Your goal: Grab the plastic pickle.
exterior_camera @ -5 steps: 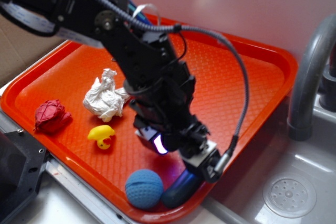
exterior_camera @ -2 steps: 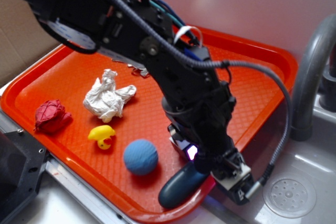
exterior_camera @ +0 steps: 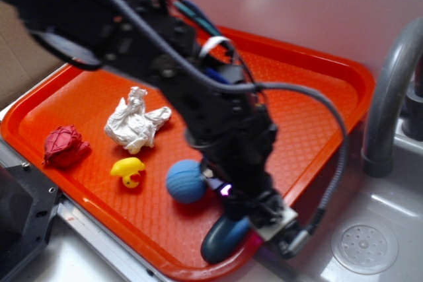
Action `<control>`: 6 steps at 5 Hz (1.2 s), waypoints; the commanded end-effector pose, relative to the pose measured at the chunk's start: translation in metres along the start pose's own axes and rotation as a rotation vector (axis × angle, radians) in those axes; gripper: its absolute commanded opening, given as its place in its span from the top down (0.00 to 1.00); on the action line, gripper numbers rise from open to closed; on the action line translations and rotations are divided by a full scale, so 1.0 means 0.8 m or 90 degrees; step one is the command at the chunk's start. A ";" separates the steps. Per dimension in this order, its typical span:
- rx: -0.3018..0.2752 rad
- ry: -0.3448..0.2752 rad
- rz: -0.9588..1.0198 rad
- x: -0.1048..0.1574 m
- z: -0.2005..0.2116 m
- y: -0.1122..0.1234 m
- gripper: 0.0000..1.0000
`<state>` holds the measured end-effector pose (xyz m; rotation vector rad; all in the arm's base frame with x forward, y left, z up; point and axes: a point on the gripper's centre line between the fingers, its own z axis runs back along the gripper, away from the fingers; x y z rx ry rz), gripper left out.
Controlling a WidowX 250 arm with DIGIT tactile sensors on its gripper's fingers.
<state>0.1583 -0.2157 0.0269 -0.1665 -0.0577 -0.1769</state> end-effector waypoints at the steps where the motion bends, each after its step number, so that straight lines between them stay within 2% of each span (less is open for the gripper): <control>1: -0.079 -0.039 0.025 -0.014 0.028 0.014 0.00; 3: -0.058 0.006 0.027 -0.008 -0.002 0.007 0.00; 4: -0.001 0.022 0.018 -0.009 -0.013 0.008 0.00; 5: 0.009 0.030 0.013 -0.013 -0.013 0.030 0.00; 6: 0.001 0.012 0.018 -0.018 -0.001 0.041 0.00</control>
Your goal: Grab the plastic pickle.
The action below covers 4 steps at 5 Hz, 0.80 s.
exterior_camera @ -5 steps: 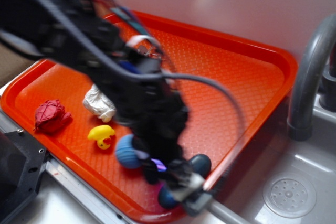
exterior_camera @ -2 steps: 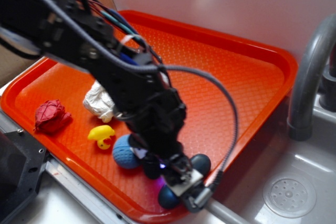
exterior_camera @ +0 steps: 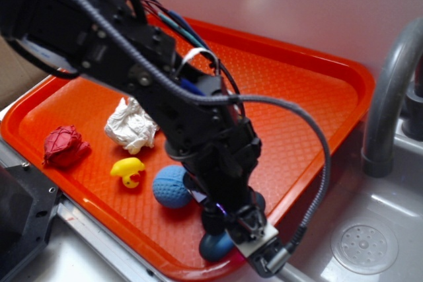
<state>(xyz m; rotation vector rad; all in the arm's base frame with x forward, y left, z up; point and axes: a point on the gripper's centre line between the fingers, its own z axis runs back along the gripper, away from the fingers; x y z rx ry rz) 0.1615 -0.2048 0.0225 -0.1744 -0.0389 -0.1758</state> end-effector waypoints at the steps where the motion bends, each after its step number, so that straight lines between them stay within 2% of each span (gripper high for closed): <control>1: -0.012 -0.017 0.009 -0.021 0.014 0.023 0.00; 2: -0.003 -0.023 0.023 -0.022 0.020 0.027 0.00; 3: 0.002 0.004 0.028 -0.017 0.006 0.031 0.00; 4: 0.059 0.063 -0.041 -0.007 -0.012 0.036 0.00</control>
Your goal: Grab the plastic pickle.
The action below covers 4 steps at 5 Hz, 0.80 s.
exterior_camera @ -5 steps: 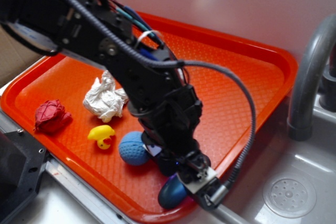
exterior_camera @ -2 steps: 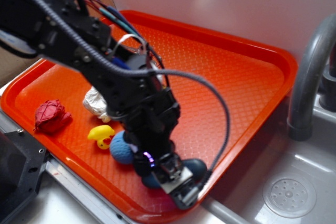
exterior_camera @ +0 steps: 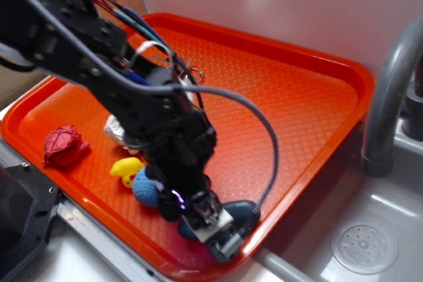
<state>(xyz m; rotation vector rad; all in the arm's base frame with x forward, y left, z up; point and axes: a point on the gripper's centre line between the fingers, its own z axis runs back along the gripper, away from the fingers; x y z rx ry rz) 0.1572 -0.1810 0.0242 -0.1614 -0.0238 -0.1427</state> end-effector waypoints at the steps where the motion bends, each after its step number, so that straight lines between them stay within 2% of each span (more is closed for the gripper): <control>1: 0.136 0.126 -0.092 0.006 -0.043 0.013 0.19; 2: 0.156 0.109 -0.110 0.005 -0.042 0.009 1.00; 4: 0.133 0.061 -0.125 -0.001 -0.027 0.005 1.00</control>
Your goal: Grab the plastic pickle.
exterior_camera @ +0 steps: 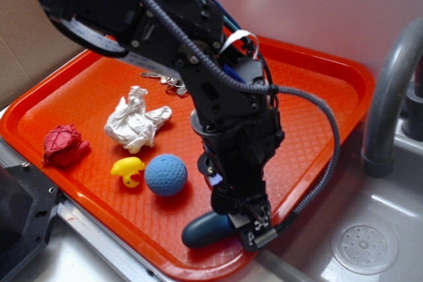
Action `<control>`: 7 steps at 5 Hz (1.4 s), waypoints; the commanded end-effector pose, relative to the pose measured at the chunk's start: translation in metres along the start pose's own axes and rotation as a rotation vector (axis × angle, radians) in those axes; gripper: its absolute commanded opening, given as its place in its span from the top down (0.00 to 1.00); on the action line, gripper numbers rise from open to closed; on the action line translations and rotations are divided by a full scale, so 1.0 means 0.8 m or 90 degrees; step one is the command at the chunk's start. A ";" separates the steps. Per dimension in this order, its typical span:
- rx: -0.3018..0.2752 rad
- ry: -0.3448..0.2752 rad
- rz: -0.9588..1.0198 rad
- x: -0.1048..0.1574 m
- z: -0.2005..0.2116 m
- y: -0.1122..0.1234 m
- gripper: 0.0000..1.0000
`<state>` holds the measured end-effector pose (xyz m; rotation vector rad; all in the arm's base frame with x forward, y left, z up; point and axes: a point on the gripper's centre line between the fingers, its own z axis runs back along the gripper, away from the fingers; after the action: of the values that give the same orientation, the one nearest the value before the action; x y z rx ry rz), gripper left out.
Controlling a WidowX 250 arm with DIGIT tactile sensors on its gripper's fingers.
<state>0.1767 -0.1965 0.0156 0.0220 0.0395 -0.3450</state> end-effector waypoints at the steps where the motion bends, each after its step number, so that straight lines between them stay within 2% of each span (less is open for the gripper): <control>1: 0.023 -0.012 -0.001 -0.032 -0.012 0.008 1.00; 2: 0.014 -0.052 0.007 -0.047 0.008 0.013 1.00; 3: -0.001 -0.076 0.065 -0.061 0.032 0.040 1.00; 4: -0.027 -0.090 0.165 -0.055 0.058 0.091 1.00; 5: -0.048 -0.090 0.207 -0.029 0.067 0.119 1.00; 6: -0.050 -0.081 0.219 -0.005 0.072 0.122 1.00; 7: -0.037 -0.091 0.077 -0.016 0.068 0.102 0.00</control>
<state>0.1992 -0.1132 0.0671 -0.0304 -0.0488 -0.2069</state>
